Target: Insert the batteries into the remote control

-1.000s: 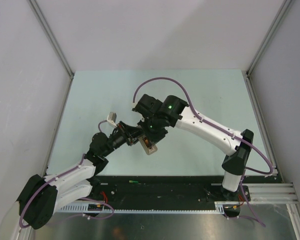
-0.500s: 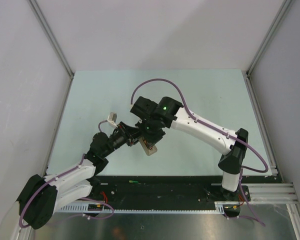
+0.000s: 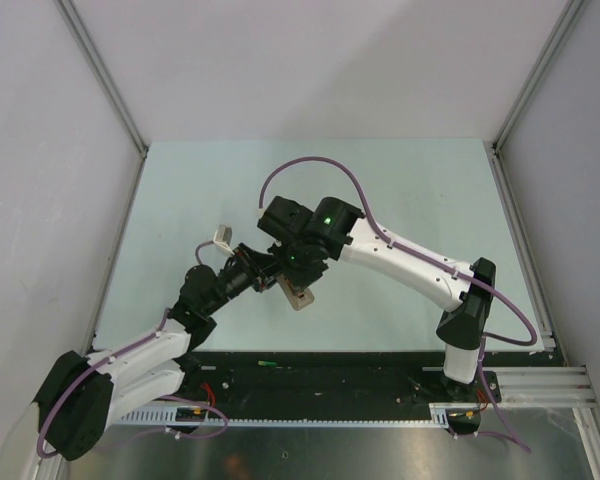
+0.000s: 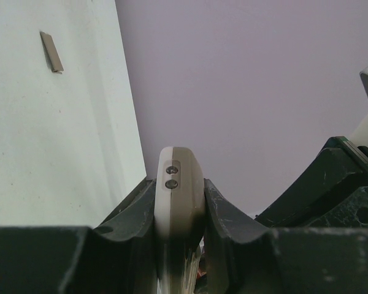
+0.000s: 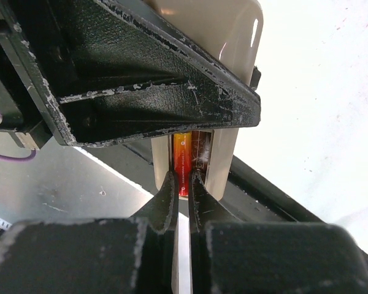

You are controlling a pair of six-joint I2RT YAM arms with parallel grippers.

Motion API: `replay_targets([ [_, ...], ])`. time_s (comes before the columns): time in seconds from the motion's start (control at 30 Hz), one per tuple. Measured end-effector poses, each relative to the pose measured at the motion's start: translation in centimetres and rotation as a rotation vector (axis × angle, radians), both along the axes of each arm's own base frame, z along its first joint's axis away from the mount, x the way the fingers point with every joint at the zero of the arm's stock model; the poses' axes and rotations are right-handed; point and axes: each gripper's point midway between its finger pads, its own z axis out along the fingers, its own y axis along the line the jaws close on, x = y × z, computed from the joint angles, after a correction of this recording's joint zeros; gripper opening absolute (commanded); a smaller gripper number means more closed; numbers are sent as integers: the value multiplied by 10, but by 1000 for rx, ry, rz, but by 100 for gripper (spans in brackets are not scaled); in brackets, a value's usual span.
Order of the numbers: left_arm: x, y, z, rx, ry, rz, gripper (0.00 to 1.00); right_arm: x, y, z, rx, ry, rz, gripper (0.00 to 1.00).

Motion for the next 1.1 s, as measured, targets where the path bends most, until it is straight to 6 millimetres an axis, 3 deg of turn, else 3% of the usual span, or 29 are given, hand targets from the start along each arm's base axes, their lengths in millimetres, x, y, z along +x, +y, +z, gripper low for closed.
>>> replay_targets([
  [0.73, 1, 2, 0, 2, 3, 16, 0, 3, 1, 0, 6, -10, -7, 0],
  [1.1, -1, 3, 3, -3, -3, 11, 0, 1, 1, 2, 24, -11, 5, 15],
])
